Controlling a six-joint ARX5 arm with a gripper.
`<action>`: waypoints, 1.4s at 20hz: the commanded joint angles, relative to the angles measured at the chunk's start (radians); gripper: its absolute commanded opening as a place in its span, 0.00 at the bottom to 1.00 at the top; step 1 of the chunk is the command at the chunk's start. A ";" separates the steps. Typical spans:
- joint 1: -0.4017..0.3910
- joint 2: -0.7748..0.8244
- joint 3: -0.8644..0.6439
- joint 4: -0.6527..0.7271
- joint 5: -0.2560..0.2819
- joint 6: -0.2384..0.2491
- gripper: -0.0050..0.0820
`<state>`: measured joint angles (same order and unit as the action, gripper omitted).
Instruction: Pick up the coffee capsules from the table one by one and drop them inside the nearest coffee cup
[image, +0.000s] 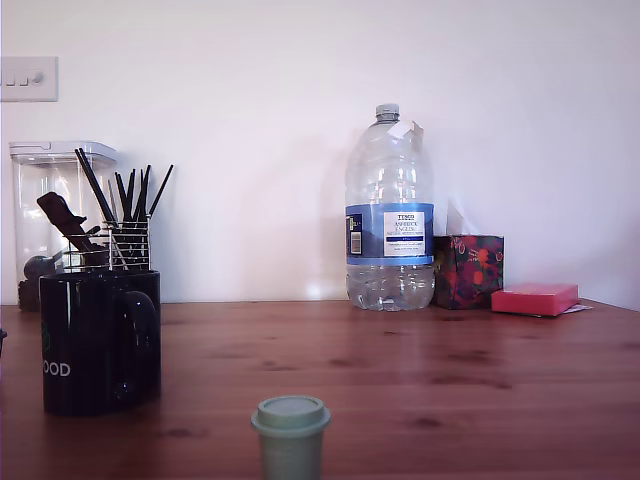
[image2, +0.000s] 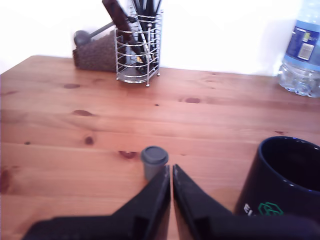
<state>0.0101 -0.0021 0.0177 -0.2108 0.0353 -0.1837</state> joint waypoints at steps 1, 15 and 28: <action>0.003 0.013 0.015 -0.032 -0.026 -0.011 0.03; 0.003 0.490 0.037 0.256 -0.009 0.054 0.05; 0.032 0.831 0.034 0.655 0.090 0.158 0.59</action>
<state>0.0353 0.8139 0.0525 0.4152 0.1184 -0.0402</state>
